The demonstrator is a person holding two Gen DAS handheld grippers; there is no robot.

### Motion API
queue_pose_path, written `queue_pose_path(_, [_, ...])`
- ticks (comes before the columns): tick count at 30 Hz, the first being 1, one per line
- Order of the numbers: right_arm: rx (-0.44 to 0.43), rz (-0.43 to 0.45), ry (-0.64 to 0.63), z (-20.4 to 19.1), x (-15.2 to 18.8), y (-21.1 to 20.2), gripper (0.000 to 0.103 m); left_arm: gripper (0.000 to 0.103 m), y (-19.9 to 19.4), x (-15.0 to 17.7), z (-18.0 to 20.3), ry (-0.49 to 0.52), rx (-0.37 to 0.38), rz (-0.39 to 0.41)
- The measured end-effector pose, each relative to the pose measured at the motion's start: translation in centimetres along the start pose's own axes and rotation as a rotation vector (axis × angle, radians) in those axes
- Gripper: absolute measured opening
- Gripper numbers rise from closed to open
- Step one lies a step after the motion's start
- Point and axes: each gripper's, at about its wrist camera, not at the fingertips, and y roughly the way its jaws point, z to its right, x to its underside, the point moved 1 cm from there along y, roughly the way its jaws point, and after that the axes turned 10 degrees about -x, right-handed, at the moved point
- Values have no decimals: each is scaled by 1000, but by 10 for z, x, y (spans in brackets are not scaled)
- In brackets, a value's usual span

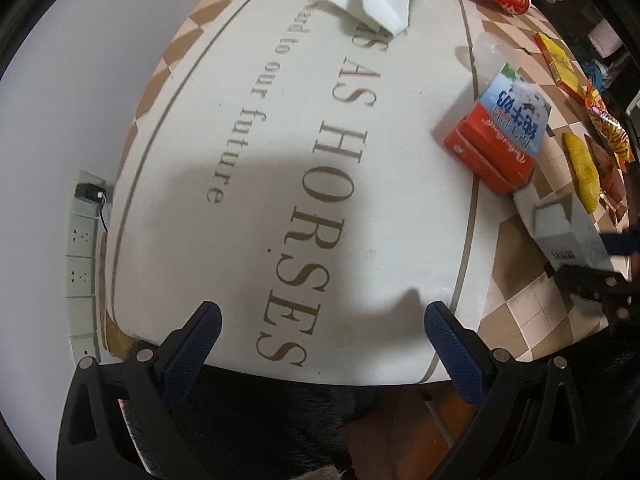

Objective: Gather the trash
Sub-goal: 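Grasp the white box with the right tool while the left tool grasps the blue-and-white milk carton, then carry the white box and milk carton over the white trash bin with both tools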

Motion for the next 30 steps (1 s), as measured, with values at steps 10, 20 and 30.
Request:
queue_pose_path(10, [-152, 319, 396, 78, 88, -83, 43, 103, -40, -40, 34, 94, 31, 119])
queue_pose_path(20, [-30, 341, 633, 149, 103, -77, 43, 97, -17, -94, 111, 325, 41, 98])
queue_pose_path(30, [-30, 322, 602, 139, 103, -66, 40, 52, -20, -96, 116, 273, 36, 117])
